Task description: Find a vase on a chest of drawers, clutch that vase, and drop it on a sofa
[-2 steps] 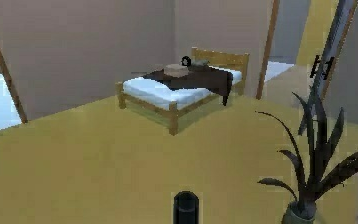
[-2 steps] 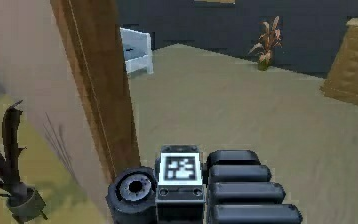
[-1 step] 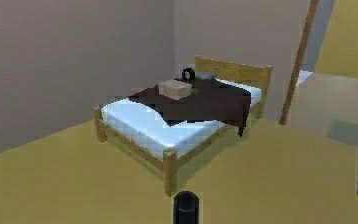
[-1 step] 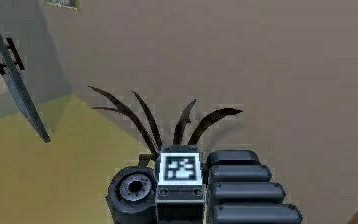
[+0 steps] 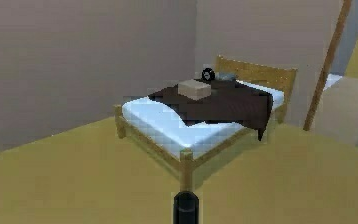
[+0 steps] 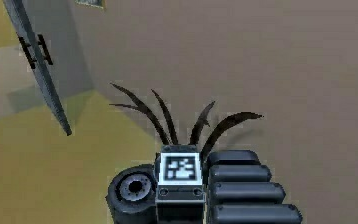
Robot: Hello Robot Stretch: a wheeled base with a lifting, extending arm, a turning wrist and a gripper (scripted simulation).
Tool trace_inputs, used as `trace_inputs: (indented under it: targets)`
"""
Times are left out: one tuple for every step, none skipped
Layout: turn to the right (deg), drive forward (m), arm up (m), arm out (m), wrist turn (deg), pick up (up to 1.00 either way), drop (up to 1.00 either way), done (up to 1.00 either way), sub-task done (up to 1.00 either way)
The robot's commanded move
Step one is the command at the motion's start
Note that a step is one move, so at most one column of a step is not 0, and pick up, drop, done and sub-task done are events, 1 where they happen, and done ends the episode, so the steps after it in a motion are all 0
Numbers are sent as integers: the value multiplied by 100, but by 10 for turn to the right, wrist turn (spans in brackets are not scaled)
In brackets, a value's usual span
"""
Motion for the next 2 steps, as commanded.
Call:
trace_inputs:
  targets:
    - [0, 30, 0, 0, 0, 0, 0, 0, 0]
    - [450, 0, 0, 0, 0, 0, 0, 0, 0]
